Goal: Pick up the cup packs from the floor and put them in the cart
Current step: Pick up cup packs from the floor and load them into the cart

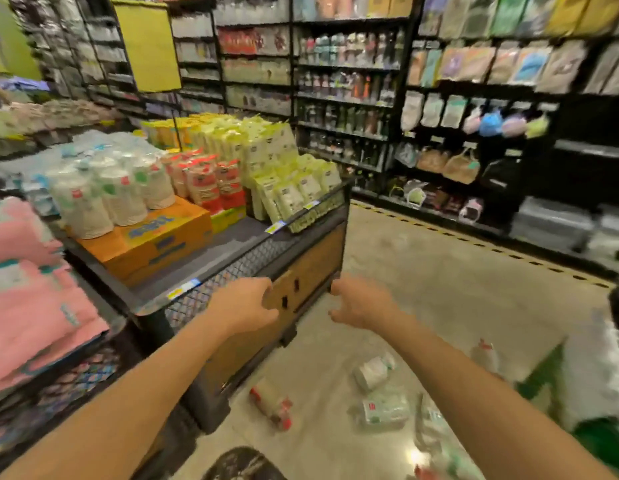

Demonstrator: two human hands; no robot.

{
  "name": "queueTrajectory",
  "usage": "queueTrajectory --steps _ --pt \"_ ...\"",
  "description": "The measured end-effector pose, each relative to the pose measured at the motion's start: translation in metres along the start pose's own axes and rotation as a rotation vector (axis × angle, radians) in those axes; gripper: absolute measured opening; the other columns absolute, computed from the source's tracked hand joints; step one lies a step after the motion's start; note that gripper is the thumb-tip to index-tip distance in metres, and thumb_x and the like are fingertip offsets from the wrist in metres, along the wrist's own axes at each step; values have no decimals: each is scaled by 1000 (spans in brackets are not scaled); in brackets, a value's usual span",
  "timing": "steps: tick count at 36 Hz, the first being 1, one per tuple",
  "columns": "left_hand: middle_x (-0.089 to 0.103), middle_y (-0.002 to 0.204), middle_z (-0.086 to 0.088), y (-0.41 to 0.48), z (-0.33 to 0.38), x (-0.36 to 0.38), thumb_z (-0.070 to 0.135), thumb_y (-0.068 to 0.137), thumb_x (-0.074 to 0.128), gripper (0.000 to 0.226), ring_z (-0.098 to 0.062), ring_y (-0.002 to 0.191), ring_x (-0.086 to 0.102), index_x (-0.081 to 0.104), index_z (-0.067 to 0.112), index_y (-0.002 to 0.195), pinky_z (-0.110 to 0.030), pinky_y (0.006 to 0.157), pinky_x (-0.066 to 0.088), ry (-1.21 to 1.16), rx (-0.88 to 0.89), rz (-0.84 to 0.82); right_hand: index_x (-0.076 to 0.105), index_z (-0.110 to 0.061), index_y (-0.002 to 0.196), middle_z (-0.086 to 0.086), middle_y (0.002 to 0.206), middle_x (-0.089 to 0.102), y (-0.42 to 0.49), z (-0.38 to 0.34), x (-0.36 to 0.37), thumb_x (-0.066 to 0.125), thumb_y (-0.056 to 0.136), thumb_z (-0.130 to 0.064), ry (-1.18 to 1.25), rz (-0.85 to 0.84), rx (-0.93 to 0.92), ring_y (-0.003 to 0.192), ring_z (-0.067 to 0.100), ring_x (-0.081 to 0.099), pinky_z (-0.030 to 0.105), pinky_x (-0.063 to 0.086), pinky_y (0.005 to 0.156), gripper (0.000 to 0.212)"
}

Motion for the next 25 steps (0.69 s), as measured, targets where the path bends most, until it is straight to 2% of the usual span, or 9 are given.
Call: queueTrajectory --steps 2,6,11,14,19,22,25 --pt "62 128 1 22 50 12 51 89 61 52 -22 112 62 53 23 132 -39 88 55 12 49 -18 57 -22 127 4 128 61 -18 59 6 62 92 -50 23 -17 89 118 29 60 41 52 91 45" --pt "63 126 1 60 144 40 47 87 64 46 -23 112 60 56 23 126 -38 89 53 21 145 -71 57 -24 131 5 128 63 -53 157 17 65 91 -49 46 -12 210 116 29 60 40 51 87 48" --pt "59 133 -1 92 232 77 46 85 64 56 -23 122 56 54 25 135 -34 88 49 23 234 -125 57 -21 136 8 132 62 -92 248 34 66 91 -48 94 -28 359 121 31 60 39 49 89 53" --pt "61 132 -1 111 270 98 48 83 63 55 -22 120 57 56 26 133 -33 87 48 22 283 -149 56 -21 137 8 131 62 -107 287 47 66 92 -49 110 -41 421 120 31 60 38 47 84 54" --pt "63 127 -2 147 312 137 48 82 63 53 -24 115 60 57 25 129 -33 82 45 29 371 -237 58 -22 137 6 126 66 -118 336 70 65 91 -49 147 -45 518 125 30 57 43 51 90 53" --pt "63 126 -2 174 332 165 46 82 64 51 -24 113 59 57 25 129 -32 79 43 29 421 -296 56 -24 137 3 129 63 -119 362 94 65 91 -50 204 -70 599 117 29 61 40 49 83 53" --pt "63 126 -2 203 349 200 42 83 63 49 -24 112 61 57 24 128 -33 85 48 13 469 -366 56 -26 136 2 131 63 -118 386 127 65 90 -49 237 -107 691 114 29 63 38 51 83 52"
Point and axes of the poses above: each hand's wrist, its own y-axis towards the middle knuckle, its own x-axis out of the palm, z = x × y, the point moved 10 cm from there along y, towards the middle knuckle
